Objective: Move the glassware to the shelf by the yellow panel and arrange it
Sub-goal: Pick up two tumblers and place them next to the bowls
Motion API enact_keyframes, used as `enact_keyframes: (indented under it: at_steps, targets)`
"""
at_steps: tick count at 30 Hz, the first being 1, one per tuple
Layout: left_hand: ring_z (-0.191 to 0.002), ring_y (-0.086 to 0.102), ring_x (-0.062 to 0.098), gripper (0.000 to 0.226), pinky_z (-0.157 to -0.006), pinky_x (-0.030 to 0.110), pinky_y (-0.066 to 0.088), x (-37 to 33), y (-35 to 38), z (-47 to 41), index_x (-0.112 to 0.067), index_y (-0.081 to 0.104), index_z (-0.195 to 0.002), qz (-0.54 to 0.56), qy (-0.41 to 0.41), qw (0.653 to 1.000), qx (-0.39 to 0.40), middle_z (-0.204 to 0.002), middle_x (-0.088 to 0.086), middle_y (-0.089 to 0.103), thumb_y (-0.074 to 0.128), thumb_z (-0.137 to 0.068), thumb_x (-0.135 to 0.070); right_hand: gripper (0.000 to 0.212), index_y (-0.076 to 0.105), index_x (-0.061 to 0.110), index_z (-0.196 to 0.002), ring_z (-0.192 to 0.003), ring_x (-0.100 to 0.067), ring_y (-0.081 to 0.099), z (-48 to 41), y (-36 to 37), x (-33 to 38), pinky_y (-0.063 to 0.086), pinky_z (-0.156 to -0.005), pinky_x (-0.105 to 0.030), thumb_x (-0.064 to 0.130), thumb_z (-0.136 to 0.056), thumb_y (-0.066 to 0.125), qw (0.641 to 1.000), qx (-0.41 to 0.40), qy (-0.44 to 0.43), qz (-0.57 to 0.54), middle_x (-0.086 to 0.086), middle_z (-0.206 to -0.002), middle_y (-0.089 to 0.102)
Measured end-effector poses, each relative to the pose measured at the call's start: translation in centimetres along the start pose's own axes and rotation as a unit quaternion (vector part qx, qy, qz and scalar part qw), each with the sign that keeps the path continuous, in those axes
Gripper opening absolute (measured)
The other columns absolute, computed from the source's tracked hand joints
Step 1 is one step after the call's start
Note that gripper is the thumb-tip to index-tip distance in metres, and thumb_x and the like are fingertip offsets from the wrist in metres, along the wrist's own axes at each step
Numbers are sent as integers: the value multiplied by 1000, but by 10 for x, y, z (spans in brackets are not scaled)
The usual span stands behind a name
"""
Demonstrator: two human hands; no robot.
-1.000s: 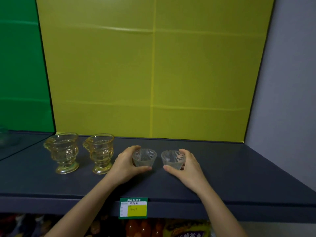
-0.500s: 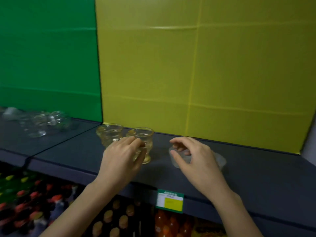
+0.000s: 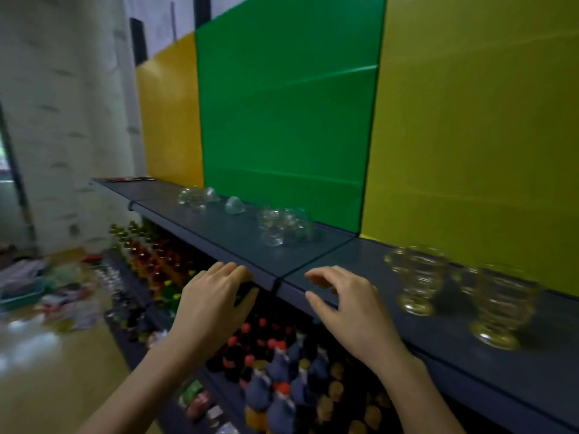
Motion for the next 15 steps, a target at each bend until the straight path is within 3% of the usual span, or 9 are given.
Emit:
enact_keyframes:
  at_steps: [6, 15]
  targets:
    - [-93, 58, 20, 27, -70, 30, 44, 125, 0, 4, -20, 62, -101, -6, -13, 1000, -4, -96, -3, 65, 56, -85, -39, 27, 58, 29, -112, -101, -6, 56, -64, 97, 55, 46, -85, -22, 36, -87, 55, 999, 22, -6, -30, 13, -110, 61]
    - [-90, 58, 18, 29, -69, 27, 41, 257, 4, -5, -19, 62, -96, 10, -49, 999, -17, -92, -3, 64, 51, -87, -44, 27, 58, 29, -111, -102, -9, 58, -154, 202, 103, 49, -85, -27, 35, -85, 57, 999, 40, 6, -36, 11, -111, 63]
Point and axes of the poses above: each hand's wrist, its own z-axis away from the middle knuckle, its own y-axis out of the palm, x = y × z, the point moved 7 cm from there along -z, towards the middle knuckle
